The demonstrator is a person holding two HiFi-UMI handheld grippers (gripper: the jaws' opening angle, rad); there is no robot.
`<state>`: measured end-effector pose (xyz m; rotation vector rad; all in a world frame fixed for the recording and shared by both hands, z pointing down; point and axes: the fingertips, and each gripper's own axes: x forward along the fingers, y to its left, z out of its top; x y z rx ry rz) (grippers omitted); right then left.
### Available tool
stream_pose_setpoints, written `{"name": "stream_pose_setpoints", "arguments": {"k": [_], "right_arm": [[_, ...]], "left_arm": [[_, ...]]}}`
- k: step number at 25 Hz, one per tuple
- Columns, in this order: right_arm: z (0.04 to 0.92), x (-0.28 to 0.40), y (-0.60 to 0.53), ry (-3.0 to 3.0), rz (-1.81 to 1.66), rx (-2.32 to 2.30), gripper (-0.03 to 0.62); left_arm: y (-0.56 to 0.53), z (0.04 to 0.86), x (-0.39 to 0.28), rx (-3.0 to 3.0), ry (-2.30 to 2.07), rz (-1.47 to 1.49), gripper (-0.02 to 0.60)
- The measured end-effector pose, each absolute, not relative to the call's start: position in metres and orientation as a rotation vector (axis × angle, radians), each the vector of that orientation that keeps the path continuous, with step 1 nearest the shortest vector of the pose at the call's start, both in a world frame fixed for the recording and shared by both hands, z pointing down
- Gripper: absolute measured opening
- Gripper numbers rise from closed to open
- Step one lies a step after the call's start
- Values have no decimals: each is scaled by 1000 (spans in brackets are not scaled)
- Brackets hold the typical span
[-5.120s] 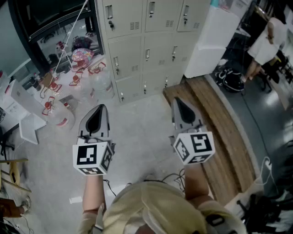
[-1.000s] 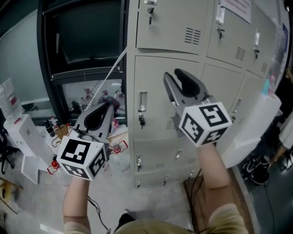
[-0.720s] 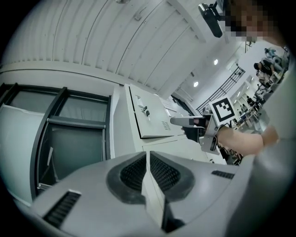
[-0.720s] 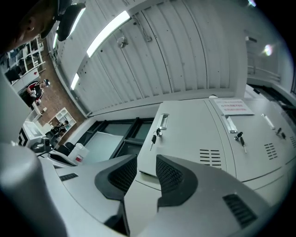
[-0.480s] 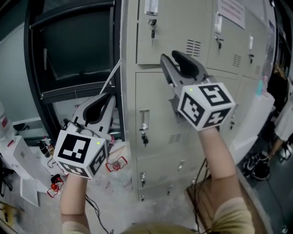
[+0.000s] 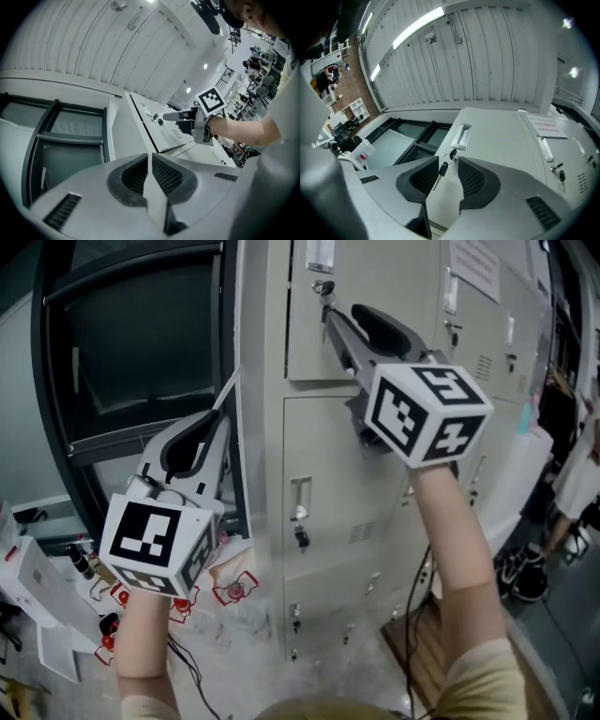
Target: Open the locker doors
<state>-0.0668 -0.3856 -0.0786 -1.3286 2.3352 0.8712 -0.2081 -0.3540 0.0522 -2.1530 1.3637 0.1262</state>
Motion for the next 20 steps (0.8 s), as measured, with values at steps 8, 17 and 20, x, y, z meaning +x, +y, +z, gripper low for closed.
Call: {"name": "stream_pose_setpoints", "arguments": {"k": [8,17,20], "right_arm": [[-108,-73,-404,2296,871,-1405,110],[-116,-89,-416,2278,939,-1467,114],[-118,-92,-419,2272,962,-1505,114]], "left_arm": [[-365,32,-217,-2142,1325,155,6],[-376,29,-217,-2159,1276,162,20],[-381,30,-220,-2171,1273,172,20]]}}
